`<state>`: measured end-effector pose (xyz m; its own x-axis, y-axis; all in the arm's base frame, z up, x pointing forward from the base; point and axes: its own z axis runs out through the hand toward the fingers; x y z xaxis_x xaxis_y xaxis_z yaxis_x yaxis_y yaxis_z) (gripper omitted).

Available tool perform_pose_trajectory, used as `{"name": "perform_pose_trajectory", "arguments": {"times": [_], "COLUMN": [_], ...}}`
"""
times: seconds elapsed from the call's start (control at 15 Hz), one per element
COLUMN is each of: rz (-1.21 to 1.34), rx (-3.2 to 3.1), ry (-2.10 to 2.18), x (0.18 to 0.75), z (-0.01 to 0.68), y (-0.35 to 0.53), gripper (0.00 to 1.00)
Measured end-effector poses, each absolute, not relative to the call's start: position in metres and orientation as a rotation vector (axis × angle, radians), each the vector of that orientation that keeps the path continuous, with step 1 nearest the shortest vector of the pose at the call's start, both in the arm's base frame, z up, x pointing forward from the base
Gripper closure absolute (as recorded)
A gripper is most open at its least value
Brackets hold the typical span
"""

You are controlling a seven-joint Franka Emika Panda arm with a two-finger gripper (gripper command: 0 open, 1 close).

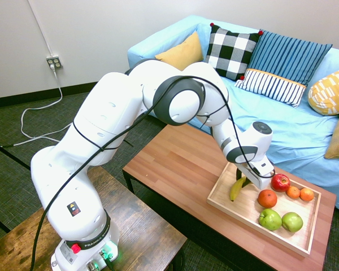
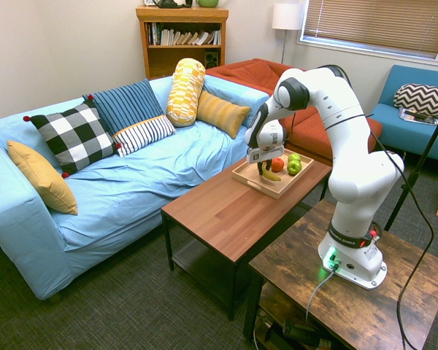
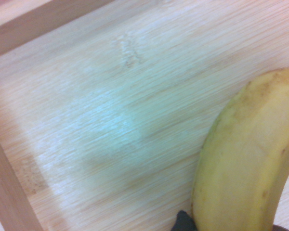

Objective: Put banana in the tray

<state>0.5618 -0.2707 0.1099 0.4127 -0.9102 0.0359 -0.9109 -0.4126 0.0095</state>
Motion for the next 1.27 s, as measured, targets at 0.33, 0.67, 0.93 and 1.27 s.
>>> {"name": "perform_pose_trajectory", "arguments": {"times": [0.33,0.67,0.93,1.27], "rz": [0.015,0.015,0.028,0.123], "rx": [2.629,2.652,2.666,2.690], "ry": [-1.677,-1.647,-1.632,-1.632], "x": [0.563,0.562,0.561,0.559], "z": [0.096,0.096,0.102,0.160], "y": [-0.267,-0.269,-0.274,-0.285], "gripper": [0.00,0.00,0.00,0.00]}}
